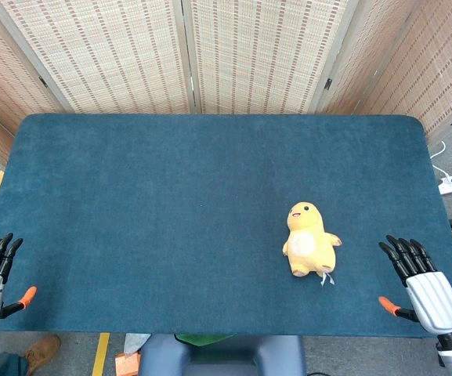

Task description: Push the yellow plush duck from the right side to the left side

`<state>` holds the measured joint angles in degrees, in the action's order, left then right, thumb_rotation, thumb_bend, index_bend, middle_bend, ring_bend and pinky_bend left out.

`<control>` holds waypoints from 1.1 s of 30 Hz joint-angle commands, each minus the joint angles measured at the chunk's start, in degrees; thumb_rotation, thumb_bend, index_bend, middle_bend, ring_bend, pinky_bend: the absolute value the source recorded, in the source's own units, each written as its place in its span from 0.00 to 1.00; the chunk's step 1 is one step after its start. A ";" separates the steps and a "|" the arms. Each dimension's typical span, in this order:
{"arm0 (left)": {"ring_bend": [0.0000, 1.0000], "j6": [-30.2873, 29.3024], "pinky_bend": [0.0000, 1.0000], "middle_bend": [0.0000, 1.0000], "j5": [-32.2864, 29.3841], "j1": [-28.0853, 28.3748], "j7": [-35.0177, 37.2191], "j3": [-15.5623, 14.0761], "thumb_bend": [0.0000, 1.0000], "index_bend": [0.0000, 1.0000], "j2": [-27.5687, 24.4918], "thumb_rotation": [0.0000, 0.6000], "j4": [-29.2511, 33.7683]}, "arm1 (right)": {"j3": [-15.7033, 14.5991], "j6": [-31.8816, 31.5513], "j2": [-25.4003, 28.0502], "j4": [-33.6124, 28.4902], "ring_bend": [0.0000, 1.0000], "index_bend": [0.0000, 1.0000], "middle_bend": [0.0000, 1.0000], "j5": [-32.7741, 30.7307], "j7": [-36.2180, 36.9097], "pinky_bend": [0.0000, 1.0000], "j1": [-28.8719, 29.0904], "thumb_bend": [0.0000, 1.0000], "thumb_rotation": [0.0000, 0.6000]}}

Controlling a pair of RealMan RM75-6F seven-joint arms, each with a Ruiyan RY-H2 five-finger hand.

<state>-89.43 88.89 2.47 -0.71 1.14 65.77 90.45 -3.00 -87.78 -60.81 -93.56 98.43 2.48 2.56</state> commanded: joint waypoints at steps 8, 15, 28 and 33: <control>0.00 1.04 0.16 0.00 0.26 0.69 -0.12 0.04 0.26 0.00 0.33 1.00 0.04 | 2.51 9.54 -3.46 0.43 0.00 0.00 0.00 -1.97 -4.93 0.00 6.27 0.11 1.00; 0.00 2.94 0.16 0.00 0.24 1.68 -0.54 -0.14 0.26 0.00 0.54 1.00 -0.17 | 6.23 25.86 -7.00 0.06 0.00 0.00 0.00 -9.07 -9.26 0.00 16.16 0.11 1.00; 0.00 4.29 0.16 0.00 -1.37 1.93 0.51 -0.04 0.26 0.00 0.19 1.00 -0.57 | 6.98 33.05 -16.13 7.52 0.54 0.51 0.67 -13.56 -15.31 0.72 23.22 0.31 1.00; 0.00 4.35 0.16 0.00 -1.17 2.02 1.63 -0.11 0.26 0.00 0.12 1.00 -0.67 | 6.66 21.95 -21.75 14.01 0.79 0.80 0.89 -4.28 -14.52 0.98 23.14 0.56 1.00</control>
<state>-85.08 87.71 4.48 0.92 1.03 65.89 89.80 3.81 -59.15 -78.72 -83.92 88.09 -12.19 25.69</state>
